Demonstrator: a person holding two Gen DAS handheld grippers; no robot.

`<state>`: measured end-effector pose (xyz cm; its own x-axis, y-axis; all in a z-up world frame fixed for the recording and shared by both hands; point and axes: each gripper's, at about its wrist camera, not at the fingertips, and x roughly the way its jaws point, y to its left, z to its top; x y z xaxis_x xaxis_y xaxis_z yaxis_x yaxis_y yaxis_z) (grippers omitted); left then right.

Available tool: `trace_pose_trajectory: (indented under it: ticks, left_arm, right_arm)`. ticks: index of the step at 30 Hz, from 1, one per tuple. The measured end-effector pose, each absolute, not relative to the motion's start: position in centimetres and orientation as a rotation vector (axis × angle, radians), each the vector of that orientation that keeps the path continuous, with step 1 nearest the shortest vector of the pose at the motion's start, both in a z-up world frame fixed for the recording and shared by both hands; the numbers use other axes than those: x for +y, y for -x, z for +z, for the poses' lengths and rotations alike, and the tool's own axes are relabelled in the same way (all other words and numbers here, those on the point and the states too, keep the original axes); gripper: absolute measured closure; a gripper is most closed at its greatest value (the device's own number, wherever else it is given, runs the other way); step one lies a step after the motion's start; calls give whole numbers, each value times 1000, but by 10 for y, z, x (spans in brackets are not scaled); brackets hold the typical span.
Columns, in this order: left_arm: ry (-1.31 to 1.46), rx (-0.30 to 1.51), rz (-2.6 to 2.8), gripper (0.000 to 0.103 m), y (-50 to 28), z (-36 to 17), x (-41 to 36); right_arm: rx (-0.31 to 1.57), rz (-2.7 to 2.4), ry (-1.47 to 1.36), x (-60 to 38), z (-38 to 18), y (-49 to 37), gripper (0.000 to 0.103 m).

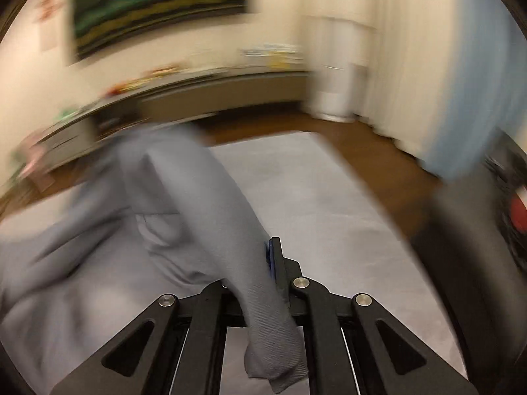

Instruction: Fold clothes

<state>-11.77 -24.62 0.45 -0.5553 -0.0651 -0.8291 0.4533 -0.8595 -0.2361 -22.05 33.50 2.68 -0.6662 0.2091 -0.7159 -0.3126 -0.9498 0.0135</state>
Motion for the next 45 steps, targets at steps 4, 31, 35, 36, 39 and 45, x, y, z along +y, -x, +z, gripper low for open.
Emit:
trace_pose_trajectory:
  ticks: [4, 31, 35, 36, 39, 45]
  left_arm:
    - [-1293, 664, -2449, 52, 119, 2, -251]
    - [-409, 964, -2626, 90, 14, 97, -328]
    - [-748, 1220, -2315, 78, 7, 36, -368]
    - [-763, 1270, -2269, 75, -2, 30, -373]
    - [-669, 1299, -2249, 52, -32, 36, -373]
    - [-751, 1027, -2351, 32, -26, 48, -334]
  right_arm:
    - [338, 2463, 1426, 363, -41, 222, 69]
    - [74, 2745, 1152, 236, 86, 102, 99]
    - [373, 2668, 1045, 278, 97, 95, 99]
    - [438, 2633, 1089, 286, 83, 94, 99]
    - [628, 2515, 1214, 309, 38, 91, 85]
    - [745, 2521, 1159, 325, 21, 82, 40]
